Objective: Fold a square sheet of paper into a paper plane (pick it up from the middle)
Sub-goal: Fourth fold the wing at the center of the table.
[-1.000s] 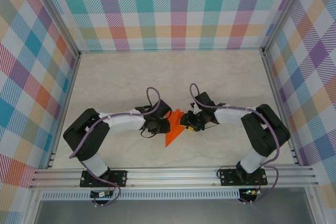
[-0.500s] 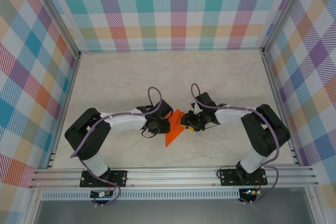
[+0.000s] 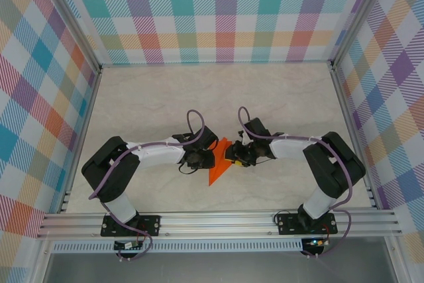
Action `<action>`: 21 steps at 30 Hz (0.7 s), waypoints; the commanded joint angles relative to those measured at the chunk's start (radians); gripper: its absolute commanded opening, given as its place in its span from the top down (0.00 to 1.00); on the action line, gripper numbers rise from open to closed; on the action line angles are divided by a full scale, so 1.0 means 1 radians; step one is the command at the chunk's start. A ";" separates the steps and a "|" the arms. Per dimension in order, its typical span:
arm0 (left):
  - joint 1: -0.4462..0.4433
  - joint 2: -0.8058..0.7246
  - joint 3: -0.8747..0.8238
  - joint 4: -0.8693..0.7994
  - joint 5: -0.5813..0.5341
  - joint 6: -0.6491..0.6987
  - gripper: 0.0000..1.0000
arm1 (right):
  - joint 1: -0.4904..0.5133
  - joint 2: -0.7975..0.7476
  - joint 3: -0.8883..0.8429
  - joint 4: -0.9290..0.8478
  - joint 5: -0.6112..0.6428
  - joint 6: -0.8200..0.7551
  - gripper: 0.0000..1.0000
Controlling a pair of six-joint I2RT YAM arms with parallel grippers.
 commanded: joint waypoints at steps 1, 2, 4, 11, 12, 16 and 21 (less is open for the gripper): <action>-0.020 0.046 -0.012 0.032 0.040 0.015 0.71 | 0.002 -0.043 0.034 -0.128 0.111 -0.055 0.58; -0.019 0.045 -0.012 0.032 0.040 0.016 0.71 | 0.001 -0.038 0.043 -0.140 0.116 -0.061 0.58; -0.020 0.045 -0.012 0.031 0.039 0.015 0.71 | 0.001 -0.022 0.047 -0.132 0.105 -0.063 0.58; -0.019 0.049 -0.013 0.038 0.046 0.016 0.71 | 0.003 0.038 0.052 -0.050 0.013 -0.061 0.60; -0.020 0.048 -0.012 0.037 0.047 0.016 0.71 | 0.004 0.035 0.051 -0.047 0.012 -0.060 0.61; -0.019 0.050 -0.011 0.037 0.047 0.016 0.71 | 0.006 0.017 0.053 -0.042 -0.006 -0.065 0.64; -0.020 0.050 -0.008 0.032 0.049 0.015 0.71 | 0.008 -0.024 0.057 -0.078 0.035 -0.071 0.64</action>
